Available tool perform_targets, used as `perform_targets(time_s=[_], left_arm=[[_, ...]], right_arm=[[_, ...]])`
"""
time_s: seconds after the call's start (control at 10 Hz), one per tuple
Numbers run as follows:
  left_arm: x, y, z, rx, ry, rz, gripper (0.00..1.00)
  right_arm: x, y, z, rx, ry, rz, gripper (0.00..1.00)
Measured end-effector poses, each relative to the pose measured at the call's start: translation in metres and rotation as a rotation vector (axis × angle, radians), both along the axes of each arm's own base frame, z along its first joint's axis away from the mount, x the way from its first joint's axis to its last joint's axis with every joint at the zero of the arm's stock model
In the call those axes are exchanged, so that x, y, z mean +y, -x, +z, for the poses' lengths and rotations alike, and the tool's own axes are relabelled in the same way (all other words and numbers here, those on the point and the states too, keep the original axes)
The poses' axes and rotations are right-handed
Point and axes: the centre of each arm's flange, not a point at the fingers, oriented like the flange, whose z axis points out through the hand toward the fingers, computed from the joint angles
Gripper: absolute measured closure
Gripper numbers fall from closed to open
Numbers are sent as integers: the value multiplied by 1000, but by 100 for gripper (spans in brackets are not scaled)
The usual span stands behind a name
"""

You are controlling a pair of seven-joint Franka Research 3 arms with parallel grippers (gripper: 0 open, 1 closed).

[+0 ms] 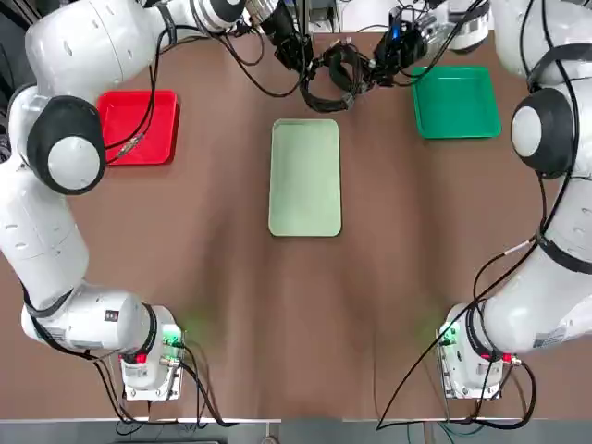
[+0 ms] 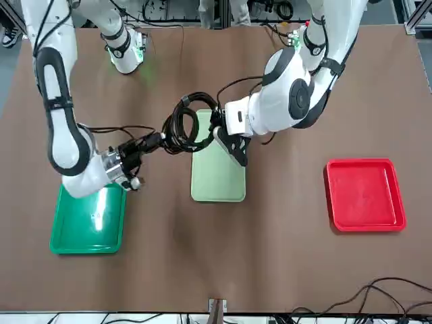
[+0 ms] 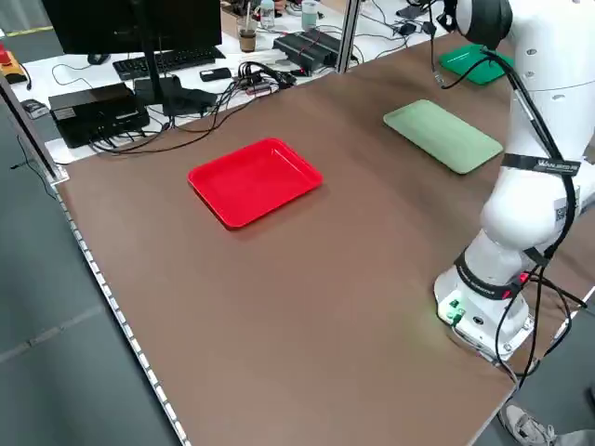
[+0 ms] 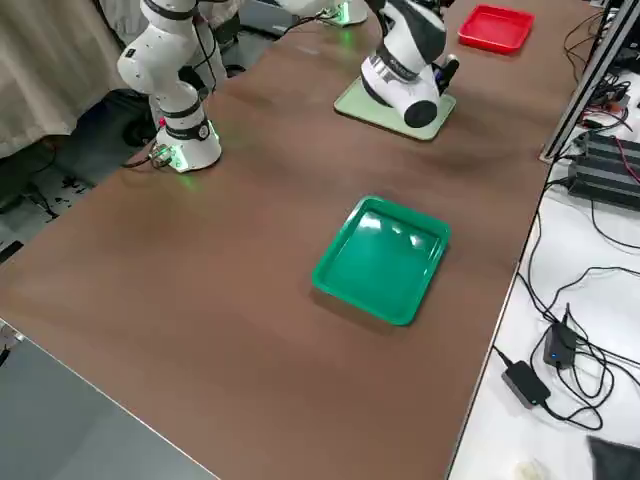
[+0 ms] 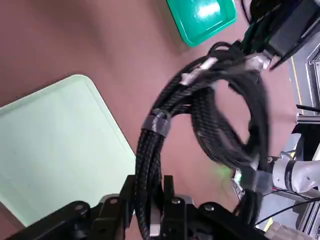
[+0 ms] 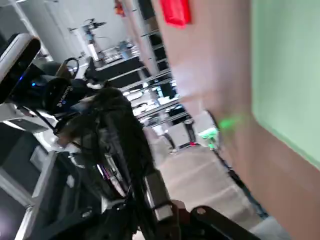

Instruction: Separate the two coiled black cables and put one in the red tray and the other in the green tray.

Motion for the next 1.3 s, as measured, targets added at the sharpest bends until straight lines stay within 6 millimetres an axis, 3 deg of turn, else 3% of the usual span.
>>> perform_targets(time_s=[0.2, 0.3, 0.6, 0.8, 1.0, 1.3], left_arm=[[4, -3, 1, -7, -7, 2, 75], [8, -6, 0, -15, -20, 1, 75], [33, -18, -15, -15, -114, -14, 75], [80, -42, -28, -27, -202, 19, 75], [141, -61, -35, -44, -279, 84, 75], [252, -75, -51, -56, -377, 142, 75]], right_arm=[[-62, -19, 26, -61, 124, 3, 87], [-91, -22, 29, -71, 169, -7, 87], [-139, -25, 26, -121, 351, 29, 87], [-176, -42, 26, -249, 618, 29, 87], [-220, -63, 10, -391, 861, 6, 87], [-279, -81, -55, -480, 982, -22, 87]])
